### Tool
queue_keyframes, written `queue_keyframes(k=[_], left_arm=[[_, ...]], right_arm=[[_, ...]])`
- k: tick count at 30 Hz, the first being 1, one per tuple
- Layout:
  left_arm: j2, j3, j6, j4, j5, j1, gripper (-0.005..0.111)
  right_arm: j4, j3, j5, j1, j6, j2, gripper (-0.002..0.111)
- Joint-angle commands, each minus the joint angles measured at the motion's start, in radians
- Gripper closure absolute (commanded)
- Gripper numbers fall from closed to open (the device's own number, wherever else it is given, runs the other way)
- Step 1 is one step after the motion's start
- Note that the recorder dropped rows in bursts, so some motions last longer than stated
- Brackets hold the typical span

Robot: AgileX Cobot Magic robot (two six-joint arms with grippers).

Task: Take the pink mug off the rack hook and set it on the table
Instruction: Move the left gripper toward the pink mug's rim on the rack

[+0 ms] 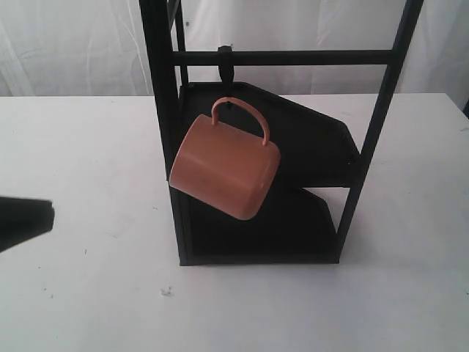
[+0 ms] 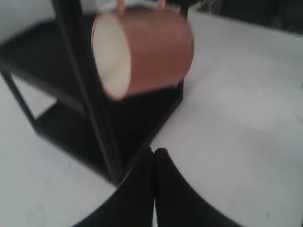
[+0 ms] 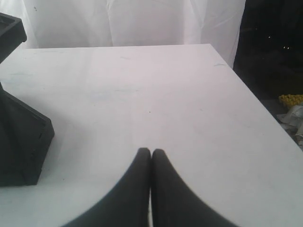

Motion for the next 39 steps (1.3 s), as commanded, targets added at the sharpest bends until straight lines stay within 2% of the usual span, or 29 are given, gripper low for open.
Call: queue_keyframes(k=[1, 5, 11, 20, 25, 29, 31, 33, 35, 39], left_arm=[[0.017, -0.002, 0.304, -0.281, -0.009, -0.007, 0.107], [0.061, -0.002, 0.443, -0.289, -0.006, -0.070, 0.107], [0.106, -0.002, 0.635, -0.259, -0.060, -0.221, 0.107], [0.191, -0.002, 0.670, -0.235, -0.372, -0.347, 0.105], [0.266, -0.002, 0.675, -0.329, -0.425, -0.393, 0.083], [0.290, -0.002, 0.777, -0.439, -0.427, -0.401, 0.063], [0.305, -0.002, 0.893, -0.518, -0.398, -0.401, 0.058], [0.343, -0.008, 0.894, -0.520, -0.298, -0.401, 0.058], [0.386, -0.029, 0.894, -0.520, -0.253, -0.401, 0.058], [0.460, -0.138, 0.894, -0.529, -0.478, -0.401, 0.058]], right_arm=[[0.004, 0.001, -0.009, -0.005, 0.001, 0.001, 0.108], [0.004, 0.001, -0.009, -0.005, 0.001, 0.001, 0.108], [0.004, 0.001, -0.009, -0.005, 0.001, 0.001, 0.108], [0.004, 0.001, -0.009, -0.005, 0.001, 0.001, 0.108], [0.004, 0.001, -0.009, -0.005, 0.001, 0.001, 0.108], [0.004, 0.001, -0.009, -0.005, 0.001, 0.001, 0.108], [0.004, 0.001, -0.009, -0.005, 0.001, 0.001, 0.108], [0.004, 0.001, -0.009, -0.005, 0.001, 0.001, 0.108], [0.004, 0.001, -0.009, -0.005, 0.001, 0.001, 0.108], [0.004, 0.001, -0.009, -0.005, 0.001, 0.001, 0.108]])
